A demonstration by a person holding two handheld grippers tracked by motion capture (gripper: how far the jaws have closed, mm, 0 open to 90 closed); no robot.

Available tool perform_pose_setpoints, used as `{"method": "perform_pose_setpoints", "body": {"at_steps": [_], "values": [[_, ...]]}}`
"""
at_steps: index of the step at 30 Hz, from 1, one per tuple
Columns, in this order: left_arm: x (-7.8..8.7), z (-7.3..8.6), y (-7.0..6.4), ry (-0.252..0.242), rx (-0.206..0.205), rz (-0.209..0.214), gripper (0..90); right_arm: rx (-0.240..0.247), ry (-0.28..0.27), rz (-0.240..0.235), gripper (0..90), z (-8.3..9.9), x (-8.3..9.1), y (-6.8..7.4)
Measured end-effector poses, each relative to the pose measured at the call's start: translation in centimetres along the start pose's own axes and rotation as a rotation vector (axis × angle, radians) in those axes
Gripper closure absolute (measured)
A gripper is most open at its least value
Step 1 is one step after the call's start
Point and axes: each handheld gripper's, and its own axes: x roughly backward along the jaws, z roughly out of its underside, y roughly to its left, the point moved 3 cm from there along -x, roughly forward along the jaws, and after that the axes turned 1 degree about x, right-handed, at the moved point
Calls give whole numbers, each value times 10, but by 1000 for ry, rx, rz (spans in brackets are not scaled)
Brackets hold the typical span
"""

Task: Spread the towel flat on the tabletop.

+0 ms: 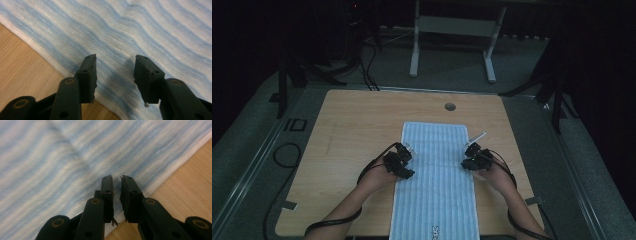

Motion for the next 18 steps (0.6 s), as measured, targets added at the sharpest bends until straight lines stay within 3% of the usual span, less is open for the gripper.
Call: {"method": "perform_pose_setpoints", "body": {"at_steps": [4, 5, 9, 18], "values": [[-5, 1, 5, -1, 6, -2, 501, -17, -8, -16, 797, 0, -3, -4], [-6, 0, 9, -13, 26, 3, 501, -16, -6, -9, 796, -1, -4, -6], [-9, -6, 17, -35, 46, 14, 489, -39, -17, -7, 781, -6, -7, -20], [-19, -26, 34, -36, 53, -5, 486, -94, -17, -2, 751, -19, -13, -46]]}}
